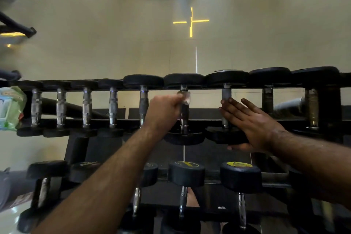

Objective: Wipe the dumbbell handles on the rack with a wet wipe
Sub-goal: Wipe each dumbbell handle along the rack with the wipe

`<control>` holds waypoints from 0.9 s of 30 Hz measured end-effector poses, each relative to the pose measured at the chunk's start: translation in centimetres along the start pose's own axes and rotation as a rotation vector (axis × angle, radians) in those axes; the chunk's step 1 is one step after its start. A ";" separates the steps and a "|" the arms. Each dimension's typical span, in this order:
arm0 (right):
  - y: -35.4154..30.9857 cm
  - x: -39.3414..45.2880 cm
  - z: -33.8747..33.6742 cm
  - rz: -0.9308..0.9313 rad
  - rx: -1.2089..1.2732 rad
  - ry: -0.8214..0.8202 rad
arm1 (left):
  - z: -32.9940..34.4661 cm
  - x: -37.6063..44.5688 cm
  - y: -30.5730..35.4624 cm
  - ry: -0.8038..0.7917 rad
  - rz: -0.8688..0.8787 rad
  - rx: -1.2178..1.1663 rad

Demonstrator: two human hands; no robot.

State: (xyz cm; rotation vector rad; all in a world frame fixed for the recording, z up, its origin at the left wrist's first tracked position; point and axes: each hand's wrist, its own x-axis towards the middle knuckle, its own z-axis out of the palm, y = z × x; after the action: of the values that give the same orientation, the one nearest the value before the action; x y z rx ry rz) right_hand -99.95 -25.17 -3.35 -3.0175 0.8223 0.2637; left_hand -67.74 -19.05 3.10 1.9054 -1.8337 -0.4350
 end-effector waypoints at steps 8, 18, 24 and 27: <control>0.2 0.1 0.2 -0.004 -0.041 -0.039 | 3.9 0.4 -2.4 0.113 0.096 0.159; 0.1 0.2 0.0 -0.009 -0.047 -0.033 | 0.6 -0.1 -2.4 0.018 -0.097 0.022; 0.1 0.3 -0.4 -0.010 -0.053 -0.071 | 3.3 0.2 0.5 0.097 -0.185 0.053; 0.0 0.2 -0.3 -0.007 -0.051 -0.099 | 2.1 -2.9 -0.2 -0.131 -0.148 0.116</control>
State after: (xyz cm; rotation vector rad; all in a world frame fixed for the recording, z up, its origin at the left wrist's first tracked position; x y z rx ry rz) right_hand -99.74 -25.28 -3.10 -3.0243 0.8098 0.4367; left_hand -68.91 -16.41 0.95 2.1463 -1.8428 -0.5241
